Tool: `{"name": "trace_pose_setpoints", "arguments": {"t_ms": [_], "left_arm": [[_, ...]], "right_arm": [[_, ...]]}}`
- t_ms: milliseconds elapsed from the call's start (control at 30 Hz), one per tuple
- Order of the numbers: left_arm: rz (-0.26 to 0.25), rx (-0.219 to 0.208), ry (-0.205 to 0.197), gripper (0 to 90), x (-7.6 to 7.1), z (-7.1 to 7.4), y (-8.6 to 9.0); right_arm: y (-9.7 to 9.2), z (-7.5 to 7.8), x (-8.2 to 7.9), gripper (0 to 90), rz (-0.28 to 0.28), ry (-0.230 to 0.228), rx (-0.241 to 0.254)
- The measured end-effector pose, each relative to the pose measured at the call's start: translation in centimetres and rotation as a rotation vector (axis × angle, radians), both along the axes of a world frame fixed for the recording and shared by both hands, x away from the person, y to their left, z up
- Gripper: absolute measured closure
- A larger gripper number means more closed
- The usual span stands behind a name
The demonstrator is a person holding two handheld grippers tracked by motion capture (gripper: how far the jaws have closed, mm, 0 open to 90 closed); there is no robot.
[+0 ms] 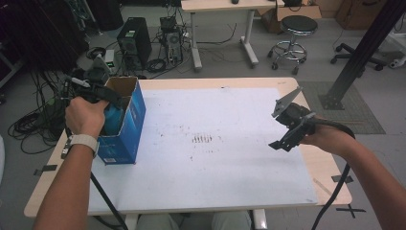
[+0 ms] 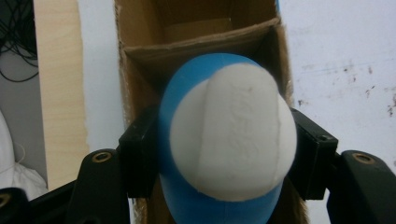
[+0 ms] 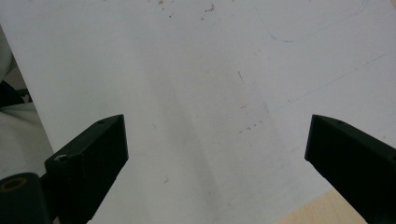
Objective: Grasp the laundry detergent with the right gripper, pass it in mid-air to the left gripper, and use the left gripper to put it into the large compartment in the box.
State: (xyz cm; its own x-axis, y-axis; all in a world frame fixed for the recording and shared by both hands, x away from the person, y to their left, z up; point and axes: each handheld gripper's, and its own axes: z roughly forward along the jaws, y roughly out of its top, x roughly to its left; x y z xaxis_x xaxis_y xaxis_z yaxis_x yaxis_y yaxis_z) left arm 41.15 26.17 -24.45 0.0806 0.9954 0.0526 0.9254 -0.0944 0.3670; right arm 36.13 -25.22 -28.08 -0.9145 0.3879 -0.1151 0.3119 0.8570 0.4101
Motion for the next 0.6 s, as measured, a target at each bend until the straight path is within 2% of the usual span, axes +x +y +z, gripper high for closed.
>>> {"name": "trace_pose_setpoints", "arguments": {"t_ms": [367,600], "left_arm": [[-0.007,0.002,0.045,38.1,0.4,-2.6,0.3],[-0.017,0.004,0.057,38.1,0.5,-3.1,0.3]], "right_arm": [[0.1,-0.2,0.2,5.7,-0.003,0.006,-0.007],[0.3,-0.4,0.2,5.6,-0.004,0.013,-0.008]]}}
